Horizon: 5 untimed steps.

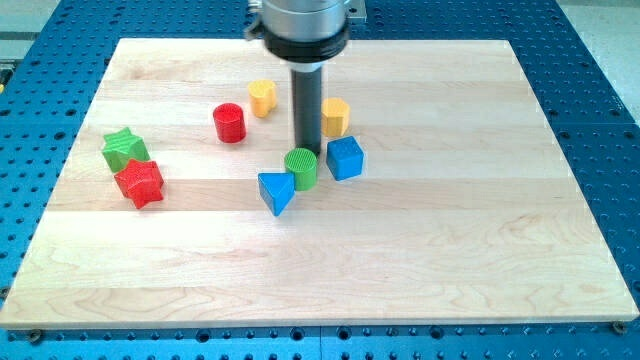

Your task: Move the green circle towards the green star

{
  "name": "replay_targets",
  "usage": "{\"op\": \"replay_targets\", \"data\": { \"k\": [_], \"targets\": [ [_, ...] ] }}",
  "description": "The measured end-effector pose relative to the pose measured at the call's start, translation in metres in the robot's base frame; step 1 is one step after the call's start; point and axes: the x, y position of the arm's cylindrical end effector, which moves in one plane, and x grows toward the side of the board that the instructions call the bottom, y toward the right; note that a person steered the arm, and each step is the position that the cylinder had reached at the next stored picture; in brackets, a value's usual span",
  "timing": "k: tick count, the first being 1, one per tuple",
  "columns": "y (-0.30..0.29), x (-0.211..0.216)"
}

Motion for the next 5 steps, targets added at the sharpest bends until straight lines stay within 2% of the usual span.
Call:
{"op": "replay_targets", "data": {
  "k": [1, 2, 5],
  "targets": [
    [0.042, 0.017],
    [0.050, 0.049],
    [-0.073, 0.045]
  ]
}}
